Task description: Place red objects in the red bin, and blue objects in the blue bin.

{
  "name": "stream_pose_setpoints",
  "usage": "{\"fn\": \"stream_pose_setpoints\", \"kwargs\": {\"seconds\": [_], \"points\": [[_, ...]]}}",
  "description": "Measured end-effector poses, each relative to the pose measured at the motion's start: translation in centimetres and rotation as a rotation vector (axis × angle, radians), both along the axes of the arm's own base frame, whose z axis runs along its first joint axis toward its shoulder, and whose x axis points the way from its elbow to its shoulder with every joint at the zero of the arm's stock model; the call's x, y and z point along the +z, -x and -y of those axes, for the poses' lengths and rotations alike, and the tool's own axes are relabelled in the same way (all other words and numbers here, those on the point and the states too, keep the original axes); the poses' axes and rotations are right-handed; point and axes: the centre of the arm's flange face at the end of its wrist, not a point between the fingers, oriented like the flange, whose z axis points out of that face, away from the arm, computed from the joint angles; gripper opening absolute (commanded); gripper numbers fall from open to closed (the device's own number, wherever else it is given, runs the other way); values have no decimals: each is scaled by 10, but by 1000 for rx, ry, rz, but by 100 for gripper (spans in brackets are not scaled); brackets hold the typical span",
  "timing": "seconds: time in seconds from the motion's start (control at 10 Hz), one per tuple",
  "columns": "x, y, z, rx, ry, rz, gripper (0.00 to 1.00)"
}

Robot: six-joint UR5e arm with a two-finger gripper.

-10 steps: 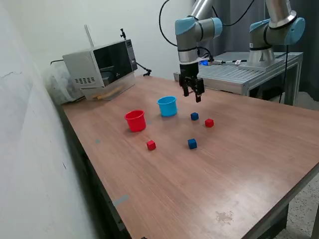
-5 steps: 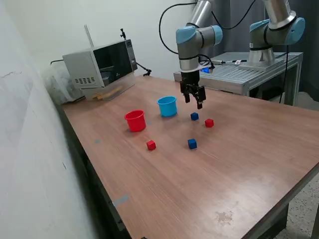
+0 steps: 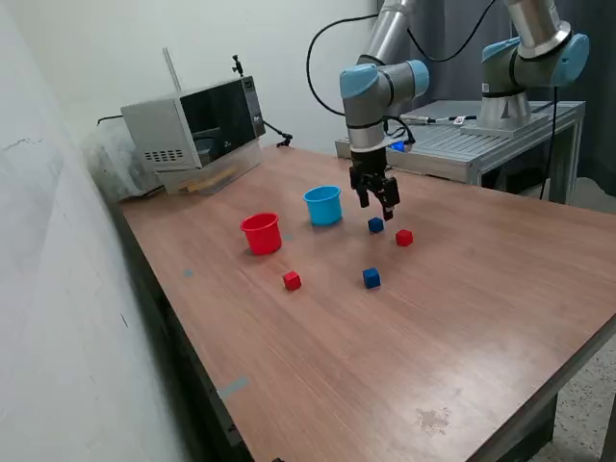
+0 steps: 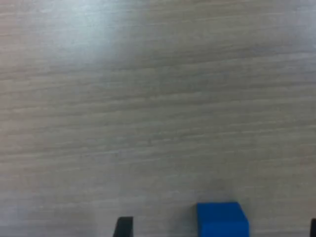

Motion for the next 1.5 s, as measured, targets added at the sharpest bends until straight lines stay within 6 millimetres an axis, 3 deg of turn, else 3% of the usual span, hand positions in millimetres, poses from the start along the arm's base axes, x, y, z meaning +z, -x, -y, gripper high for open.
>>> {"fn": "stream_pose_setpoints", "kwargs": {"seconds": [0.8,0.9,1.5], "points": [[-8,9,4,14,1,-9,100],[-8,10,5,14,1,-9,0],[-15,11,4,22,2,1,0]]}}
